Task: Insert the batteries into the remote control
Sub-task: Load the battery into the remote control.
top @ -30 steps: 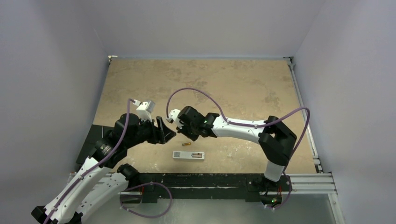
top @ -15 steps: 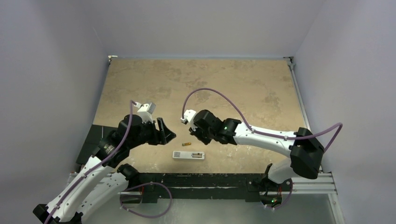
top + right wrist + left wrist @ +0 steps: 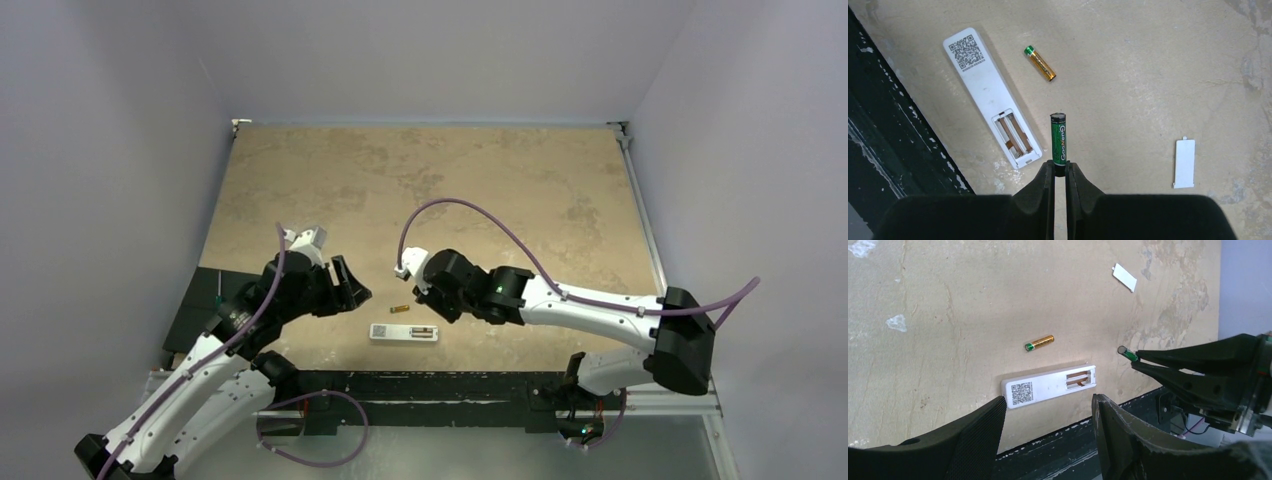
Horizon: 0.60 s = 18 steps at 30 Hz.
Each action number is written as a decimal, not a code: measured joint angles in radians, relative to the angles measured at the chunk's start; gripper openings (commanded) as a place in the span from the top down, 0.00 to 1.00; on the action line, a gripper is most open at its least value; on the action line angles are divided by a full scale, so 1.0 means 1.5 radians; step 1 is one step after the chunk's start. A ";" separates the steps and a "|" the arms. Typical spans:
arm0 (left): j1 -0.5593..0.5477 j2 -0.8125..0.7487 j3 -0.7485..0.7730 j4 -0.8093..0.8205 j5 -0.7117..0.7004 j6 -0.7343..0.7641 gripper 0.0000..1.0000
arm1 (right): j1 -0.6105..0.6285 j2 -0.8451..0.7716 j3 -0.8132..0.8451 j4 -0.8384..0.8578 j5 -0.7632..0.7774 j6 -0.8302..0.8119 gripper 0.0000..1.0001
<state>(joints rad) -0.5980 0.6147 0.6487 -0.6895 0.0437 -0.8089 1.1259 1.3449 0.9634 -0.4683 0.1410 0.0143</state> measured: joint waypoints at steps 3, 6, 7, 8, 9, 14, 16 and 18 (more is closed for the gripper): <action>0.000 -0.003 -0.013 -0.006 -0.011 -0.020 0.37 | 0.006 0.001 0.000 -0.013 0.004 -0.008 1.00; 0.000 -0.004 -0.033 -0.009 -0.025 -0.042 0.37 | 0.014 0.008 0.000 -0.027 0.014 -0.021 1.00; 0.000 -0.004 -0.039 -0.009 -0.029 -0.047 0.37 | 0.018 0.012 0.000 -0.033 0.018 -0.026 1.00; 0.000 -0.004 -0.043 -0.011 -0.032 -0.050 0.38 | 0.021 0.017 0.000 -0.036 0.018 -0.030 1.00; 0.000 -0.002 -0.047 -0.011 -0.034 -0.055 0.38 | 0.025 0.023 0.000 -0.040 0.020 -0.035 1.00; 0.000 0.014 -0.050 -0.010 -0.045 -0.068 0.38 | 0.040 0.055 0.005 -0.066 0.022 -0.057 1.00; 0.000 0.026 -0.050 -0.009 -0.049 -0.073 0.38 | 0.045 0.066 0.013 -0.078 0.022 -0.064 1.00; 0.000 0.037 -0.050 -0.006 -0.050 -0.077 0.38 | 0.048 0.072 0.018 -0.084 0.022 -0.069 1.00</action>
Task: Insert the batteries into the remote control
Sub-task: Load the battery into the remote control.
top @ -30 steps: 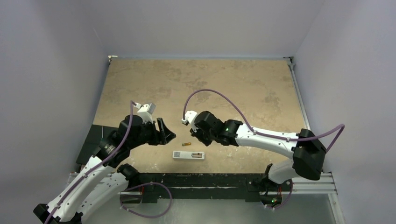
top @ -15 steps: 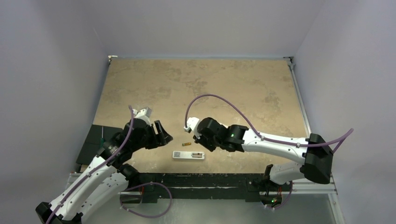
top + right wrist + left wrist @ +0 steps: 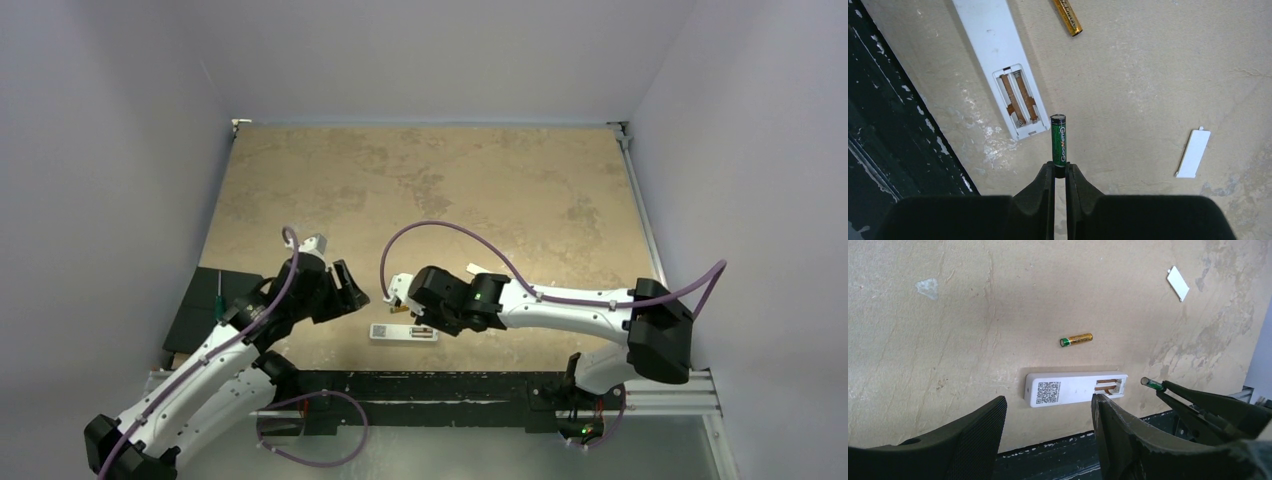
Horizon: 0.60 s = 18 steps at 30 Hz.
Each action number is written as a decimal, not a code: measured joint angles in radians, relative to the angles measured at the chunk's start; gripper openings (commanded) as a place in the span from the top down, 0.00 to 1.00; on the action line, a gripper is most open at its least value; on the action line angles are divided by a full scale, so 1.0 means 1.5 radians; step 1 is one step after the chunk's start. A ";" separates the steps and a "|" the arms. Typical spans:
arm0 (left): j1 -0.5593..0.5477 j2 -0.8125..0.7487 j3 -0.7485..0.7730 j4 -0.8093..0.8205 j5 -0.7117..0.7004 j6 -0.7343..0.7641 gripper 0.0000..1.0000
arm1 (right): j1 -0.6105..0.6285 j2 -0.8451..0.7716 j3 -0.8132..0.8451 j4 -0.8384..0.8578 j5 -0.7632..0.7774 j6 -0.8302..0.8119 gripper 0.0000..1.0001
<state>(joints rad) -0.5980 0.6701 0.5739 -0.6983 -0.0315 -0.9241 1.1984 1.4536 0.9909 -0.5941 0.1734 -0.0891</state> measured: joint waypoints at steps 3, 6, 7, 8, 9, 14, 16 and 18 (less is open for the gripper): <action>0.000 0.027 0.000 0.007 0.003 0.000 0.38 | 0.003 0.001 0.005 -0.014 -0.002 -0.006 1.00; 0.000 0.059 0.000 0.019 0.009 0.000 0.38 | 0.004 -0.001 0.006 -0.022 -0.006 -0.008 1.00; 0.000 0.066 -0.001 0.021 0.010 0.000 0.38 | 0.004 -0.001 0.007 -0.025 -0.006 -0.009 1.00; 0.000 0.072 -0.001 0.022 0.012 0.000 0.38 | 0.004 -0.001 0.008 -0.030 -0.007 -0.010 1.00; 0.000 0.077 -0.002 0.024 0.016 0.000 0.38 | 0.004 -0.001 0.010 -0.032 -0.008 -0.011 1.00; 0.000 0.098 -0.012 0.042 0.037 0.000 0.39 | 0.004 0.000 0.047 -0.056 -0.011 -0.017 1.00; 0.000 0.109 -0.022 0.053 0.049 0.000 0.40 | 0.004 0.005 0.067 -0.064 -0.013 -0.018 1.00; 0.000 0.122 -0.032 0.061 0.058 0.000 0.40 | 0.004 0.015 0.081 -0.066 -0.021 -0.018 1.00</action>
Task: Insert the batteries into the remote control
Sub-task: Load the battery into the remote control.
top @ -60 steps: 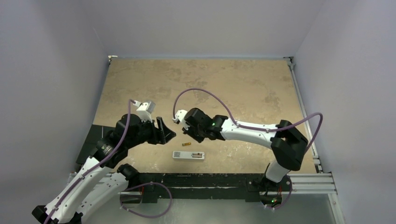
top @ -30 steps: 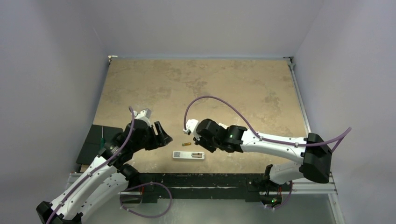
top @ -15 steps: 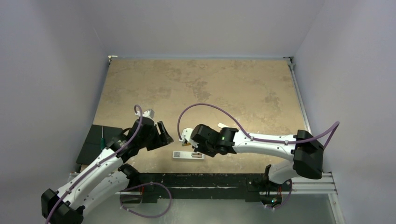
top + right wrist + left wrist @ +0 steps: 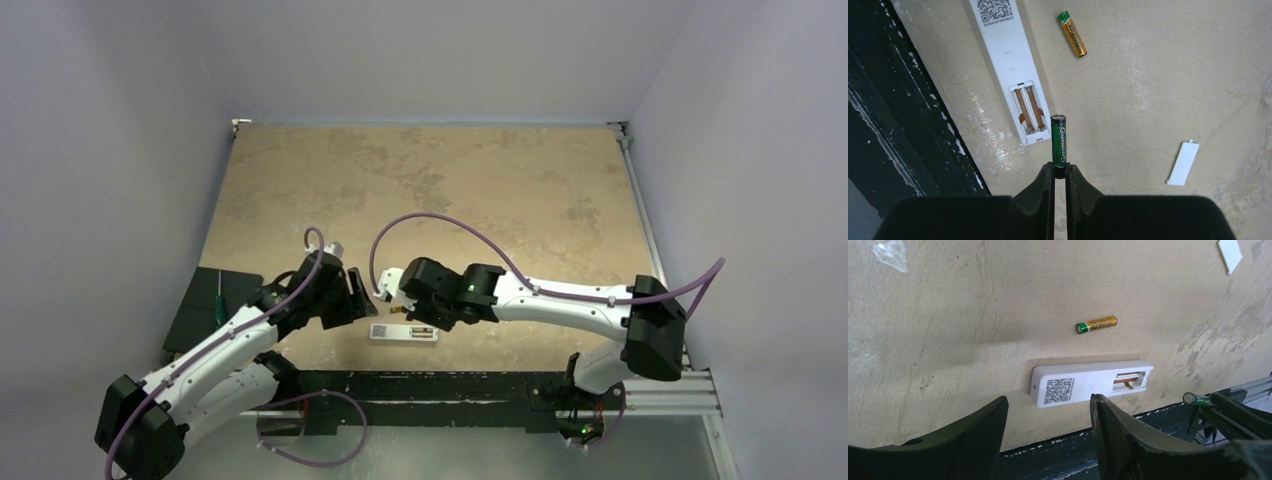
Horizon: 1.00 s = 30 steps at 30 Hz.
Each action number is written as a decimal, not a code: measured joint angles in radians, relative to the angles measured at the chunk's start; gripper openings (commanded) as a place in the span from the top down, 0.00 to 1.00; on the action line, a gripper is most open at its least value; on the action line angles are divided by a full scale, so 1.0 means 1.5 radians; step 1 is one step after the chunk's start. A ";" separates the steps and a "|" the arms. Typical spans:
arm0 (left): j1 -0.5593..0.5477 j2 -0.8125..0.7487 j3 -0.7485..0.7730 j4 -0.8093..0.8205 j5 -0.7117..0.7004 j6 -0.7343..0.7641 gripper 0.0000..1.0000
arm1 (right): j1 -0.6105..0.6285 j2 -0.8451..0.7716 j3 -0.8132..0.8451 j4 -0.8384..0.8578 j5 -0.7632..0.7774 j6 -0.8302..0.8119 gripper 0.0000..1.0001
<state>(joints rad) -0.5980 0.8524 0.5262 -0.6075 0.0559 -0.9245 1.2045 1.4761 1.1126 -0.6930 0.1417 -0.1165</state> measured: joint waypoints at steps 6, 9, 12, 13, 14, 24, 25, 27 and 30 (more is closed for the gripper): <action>0.000 0.041 -0.006 0.016 0.019 0.000 0.40 | 0.000 0.041 0.010 -0.006 -0.020 -0.002 1.00; 0.000 0.050 -0.006 0.017 0.023 0.001 0.40 | 0.000 0.054 0.010 -0.012 -0.026 -0.003 1.00; 0.000 0.052 -0.008 0.018 0.025 0.003 0.41 | 0.000 0.060 0.010 -0.013 -0.032 -0.004 1.00; 0.000 0.052 -0.009 0.019 0.026 0.003 0.41 | 0.000 0.062 0.010 -0.013 -0.033 -0.004 1.00; 0.000 0.052 -0.011 0.020 0.028 0.003 0.41 | 0.000 0.064 0.010 -0.014 -0.034 -0.004 1.00; 0.000 0.053 -0.012 0.026 0.031 0.003 0.41 | 0.000 0.111 0.015 -0.019 -0.036 -0.005 1.00; 0.000 0.053 -0.012 0.026 0.031 0.003 0.41 | 0.000 0.113 0.016 -0.019 -0.037 -0.005 1.00; 0.000 0.053 -0.012 0.026 0.031 0.003 0.41 | 0.000 0.117 0.019 -0.019 -0.037 -0.005 1.00; 0.000 0.054 -0.012 0.028 0.031 0.003 0.41 | 0.000 0.121 0.024 -0.019 -0.037 -0.005 1.00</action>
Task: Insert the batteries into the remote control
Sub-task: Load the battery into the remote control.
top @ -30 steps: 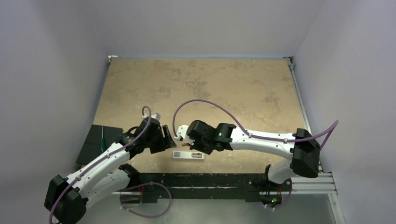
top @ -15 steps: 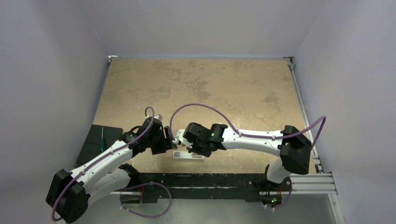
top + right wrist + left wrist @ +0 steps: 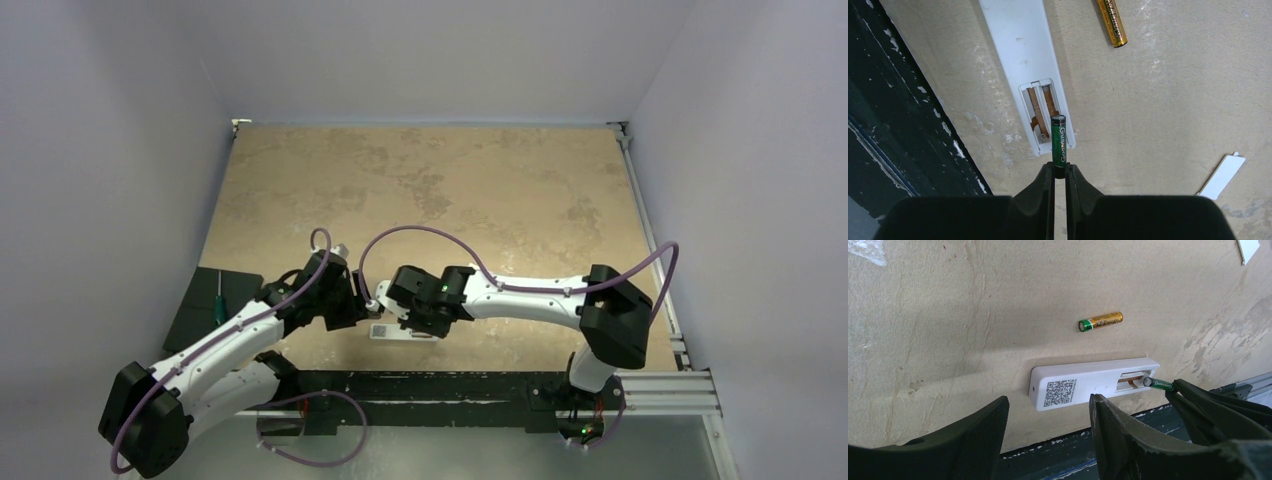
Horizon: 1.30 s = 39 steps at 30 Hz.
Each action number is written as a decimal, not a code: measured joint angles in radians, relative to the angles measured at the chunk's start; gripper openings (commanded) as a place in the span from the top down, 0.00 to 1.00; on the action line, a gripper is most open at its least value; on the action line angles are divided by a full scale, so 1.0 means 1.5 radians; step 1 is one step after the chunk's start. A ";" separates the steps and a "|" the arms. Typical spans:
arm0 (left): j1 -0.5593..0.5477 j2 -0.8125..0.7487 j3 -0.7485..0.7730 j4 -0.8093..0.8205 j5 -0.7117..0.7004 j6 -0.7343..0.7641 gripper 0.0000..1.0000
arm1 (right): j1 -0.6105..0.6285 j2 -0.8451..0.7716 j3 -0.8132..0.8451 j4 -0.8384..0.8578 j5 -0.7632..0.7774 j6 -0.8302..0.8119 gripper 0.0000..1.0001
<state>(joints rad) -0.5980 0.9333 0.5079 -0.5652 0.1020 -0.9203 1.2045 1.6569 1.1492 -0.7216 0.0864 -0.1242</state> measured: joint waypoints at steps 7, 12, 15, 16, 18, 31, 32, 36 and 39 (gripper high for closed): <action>0.000 0.002 0.000 0.002 0.002 0.000 0.41 | 0.000 0.017 0.006 0.000 -0.001 0.000 1.00; 0.000 0.004 0.000 0.002 0.003 0.000 0.41 | 0.000 0.030 0.007 0.000 -0.003 0.000 1.00; 0.000 0.006 0.000 0.002 0.003 0.001 0.40 | 0.000 0.031 0.007 0.000 -0.006 0.000 1.00; 0.000 0.006 0.000 0.002 0.003 0.001 0.40 | 0.000 0.032 0.007 0.000 -0.007 0.000 1.00; 0.000 0.008 0.000 0.002 0.004 0.003 0.40 | 0.000 0.033 0.007 0.000 -0.011 -0.001 0.99; 0.000 0.008 0.000 0.002 0.004 0.005 0.40 | 0.000 0.038 0.009 0.001 -0.019 -0.001 0.96; 0.000 0.008 0.000 0.002 0.004 0.005 0.40 | 0.000 0.039 0.009 0.001 -0.019 -0.001 0.96; 0.000 0.008 0.000 0.002 0.004 0.005 0.40 | 0.000 0.039 0.009 0.001 -0.019 -0.001 0.94; 0.000 0.008 0.000 0.002 0.004 0.005 0.40 | 0.000 0.039 0.009 0.001 -0.018 -0.001 0.92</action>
<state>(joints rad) -0.5976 0.9451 0.5079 -0.5621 0.1085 -0.9131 1.2045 1.7149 1.1629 -0.7200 0.0597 -0.1249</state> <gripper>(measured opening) 0.598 0.145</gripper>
